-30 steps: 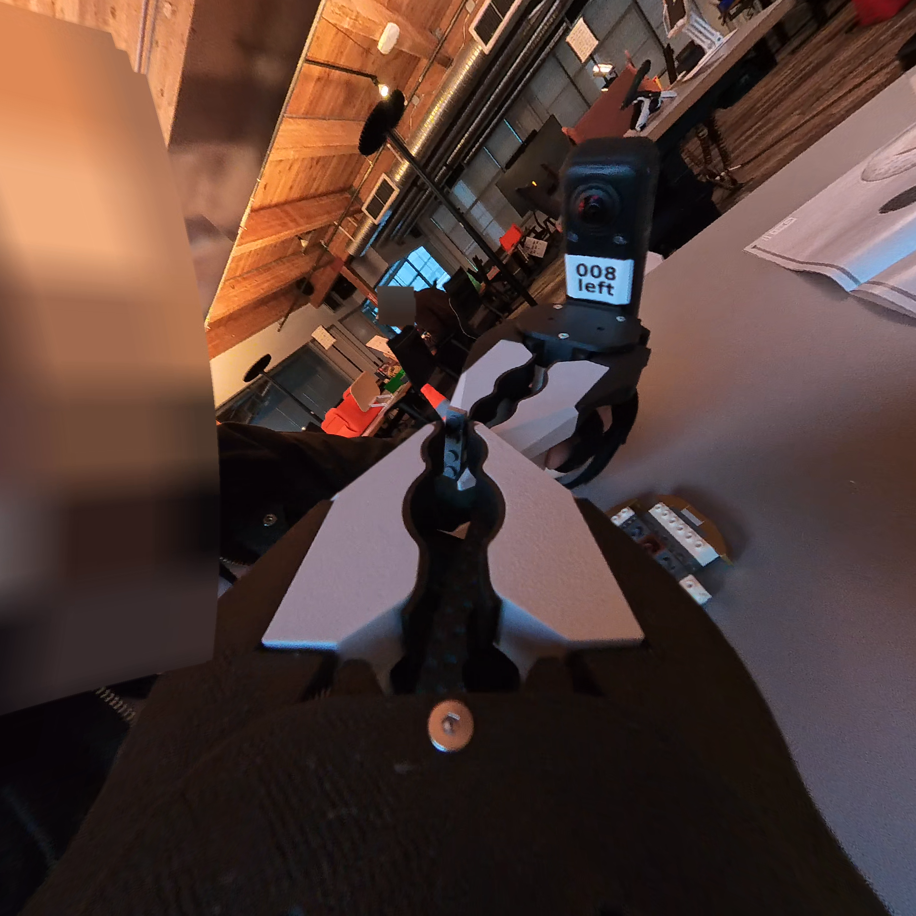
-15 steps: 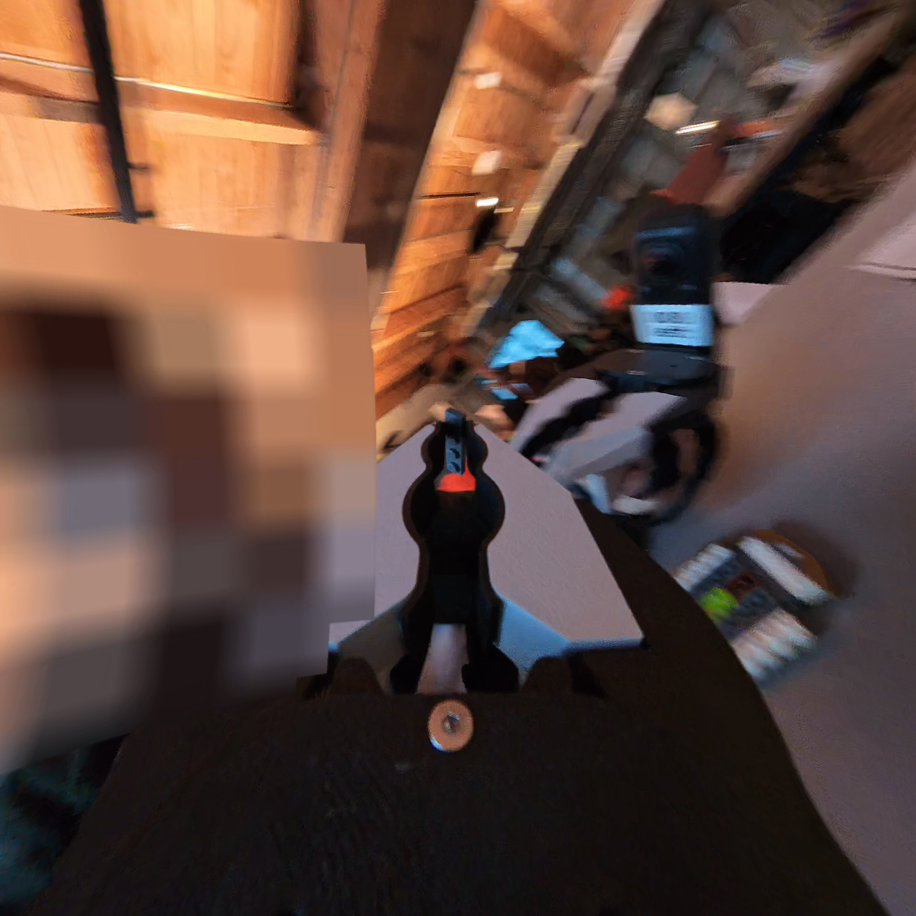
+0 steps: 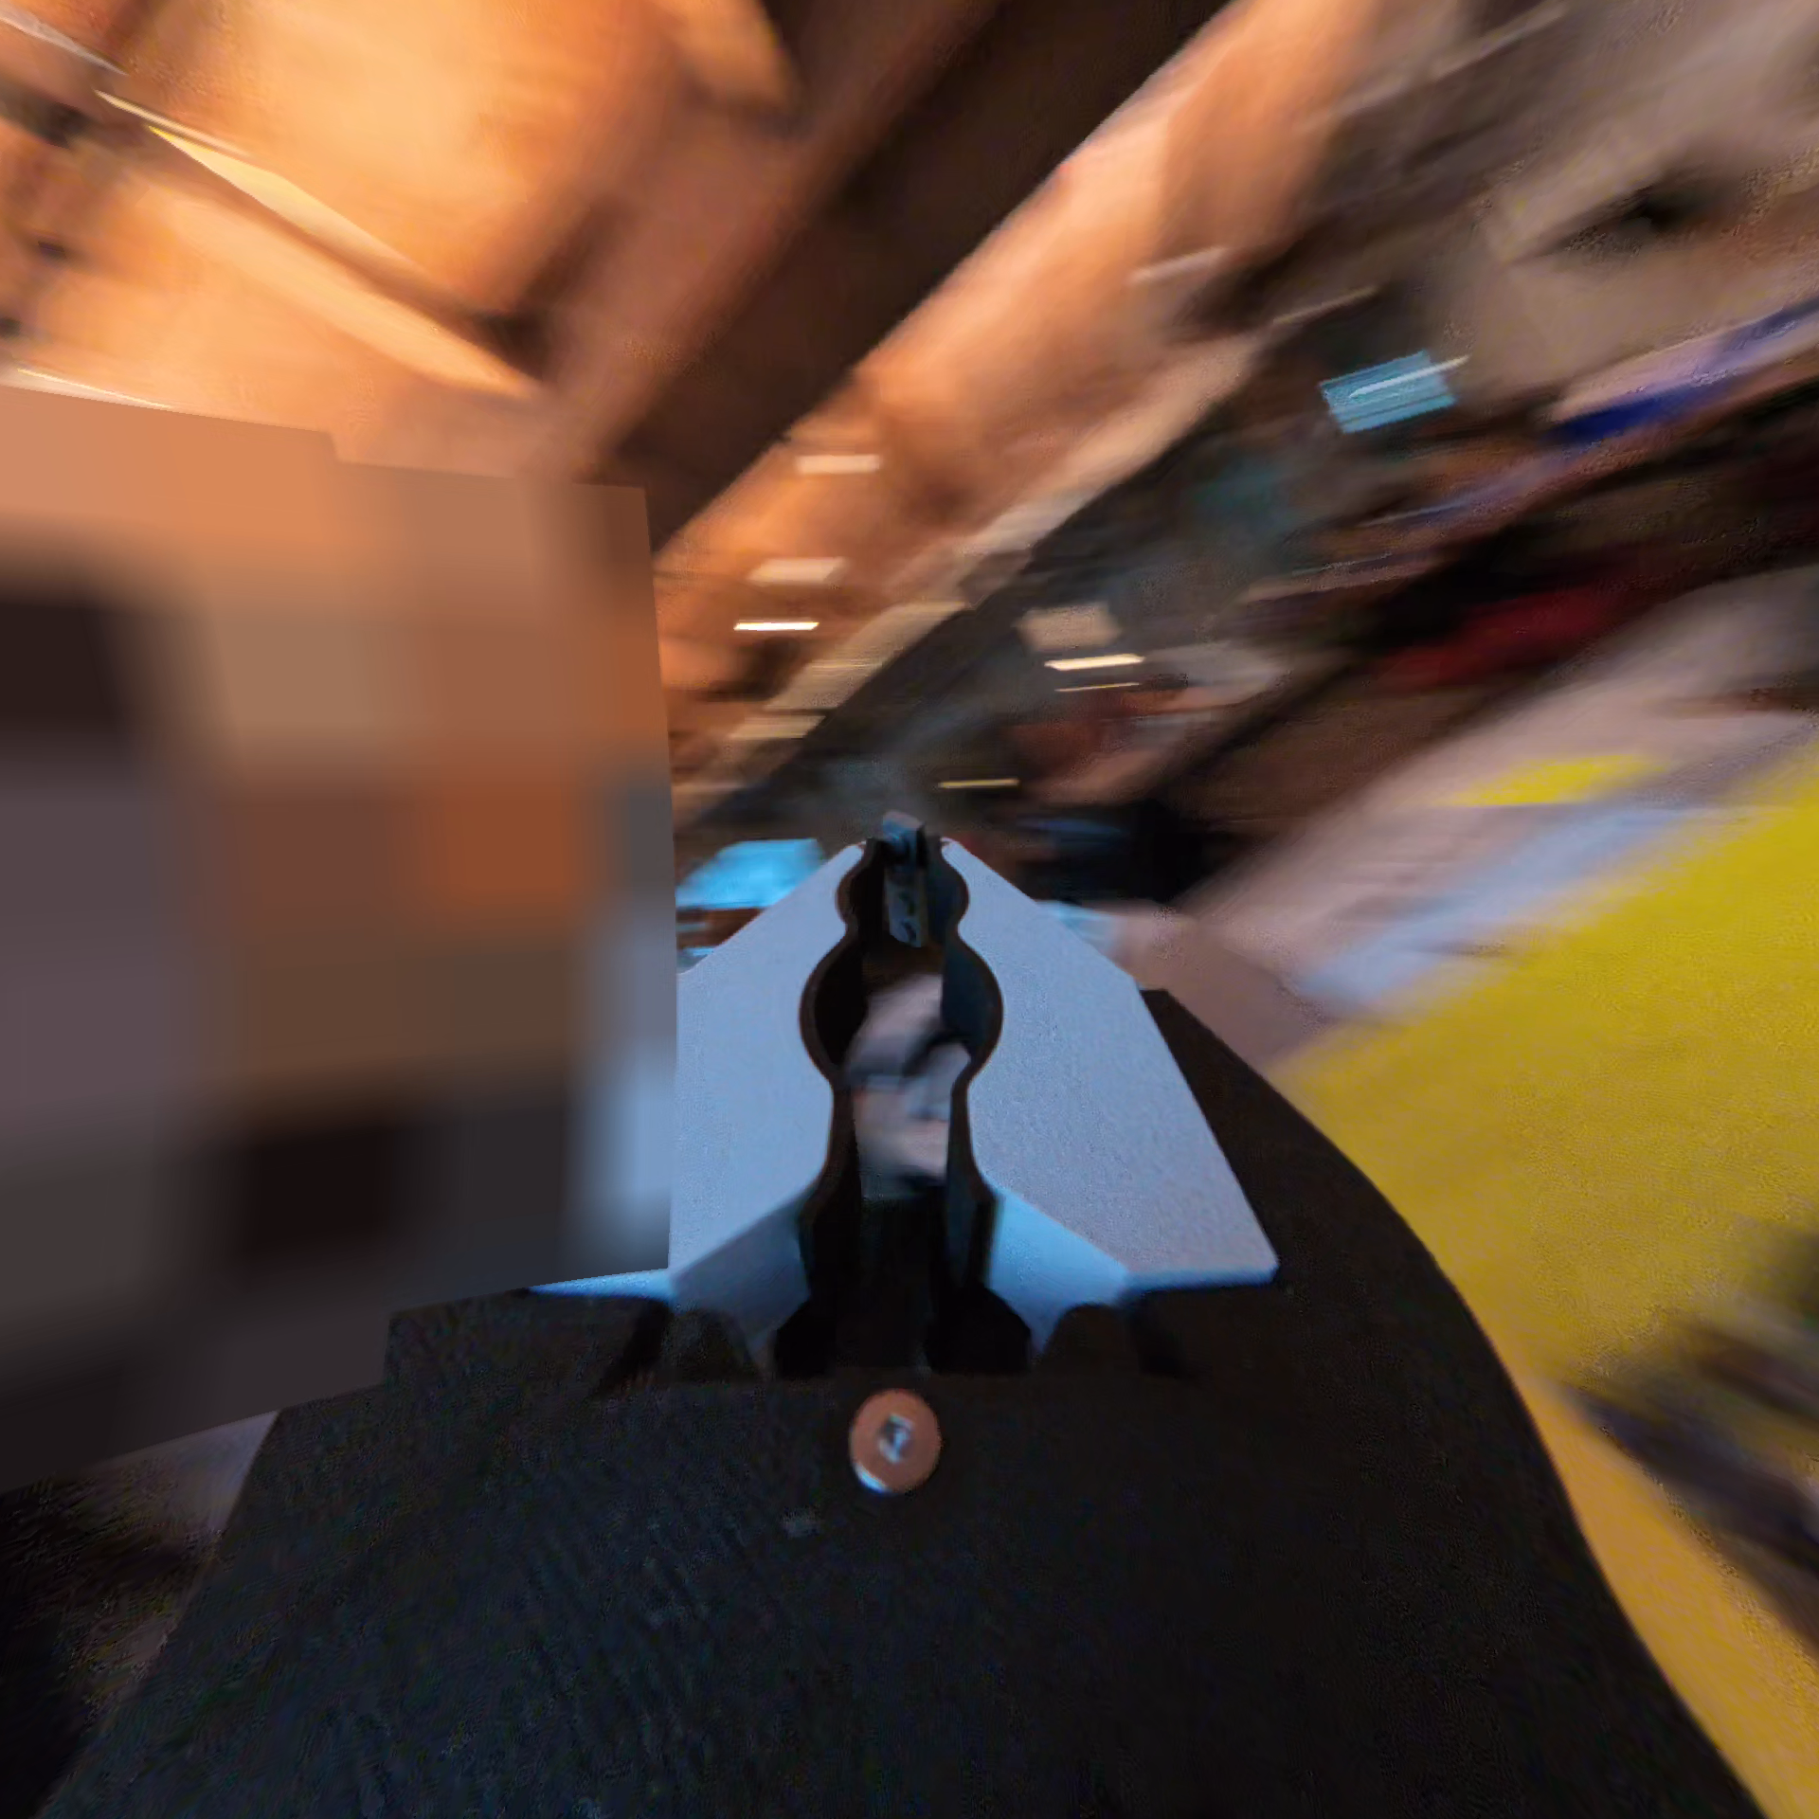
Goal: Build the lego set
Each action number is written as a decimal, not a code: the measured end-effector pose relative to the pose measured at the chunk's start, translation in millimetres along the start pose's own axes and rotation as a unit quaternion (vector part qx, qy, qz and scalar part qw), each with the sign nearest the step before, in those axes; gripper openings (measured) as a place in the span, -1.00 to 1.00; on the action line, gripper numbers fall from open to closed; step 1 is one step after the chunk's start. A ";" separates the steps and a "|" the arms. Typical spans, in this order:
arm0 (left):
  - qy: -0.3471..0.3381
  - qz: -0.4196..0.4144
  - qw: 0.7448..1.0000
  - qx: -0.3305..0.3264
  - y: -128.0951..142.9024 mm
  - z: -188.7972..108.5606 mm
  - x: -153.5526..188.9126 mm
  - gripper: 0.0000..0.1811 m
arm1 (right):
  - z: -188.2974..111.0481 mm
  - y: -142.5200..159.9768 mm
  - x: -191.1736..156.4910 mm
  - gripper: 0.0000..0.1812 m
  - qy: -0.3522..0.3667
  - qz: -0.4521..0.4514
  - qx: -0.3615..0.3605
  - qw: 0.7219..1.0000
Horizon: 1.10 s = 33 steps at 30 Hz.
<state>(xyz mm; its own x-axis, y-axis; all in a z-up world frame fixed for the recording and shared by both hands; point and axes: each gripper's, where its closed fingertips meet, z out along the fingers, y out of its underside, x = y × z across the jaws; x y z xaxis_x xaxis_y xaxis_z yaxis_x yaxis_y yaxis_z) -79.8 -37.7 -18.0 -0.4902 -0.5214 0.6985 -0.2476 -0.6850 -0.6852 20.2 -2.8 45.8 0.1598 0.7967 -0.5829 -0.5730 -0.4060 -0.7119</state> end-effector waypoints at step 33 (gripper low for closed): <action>-0.268 0.158 0.894 -0.322 81.1 -48.5 -74.7 -0.11 | -2.8 226.0 75.8 -0.47 0.090 -0.301 -0.546 0.776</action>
<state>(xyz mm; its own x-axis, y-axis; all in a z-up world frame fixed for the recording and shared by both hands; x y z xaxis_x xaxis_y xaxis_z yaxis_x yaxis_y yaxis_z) -103.9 -29.6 -135.8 -0.1930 -0.9241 0.3298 -0.6816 -0.1154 -0.7225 -94.9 -35.4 -160.4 0.2994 0.9541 0.0092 0.6575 -0.1993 -0.7266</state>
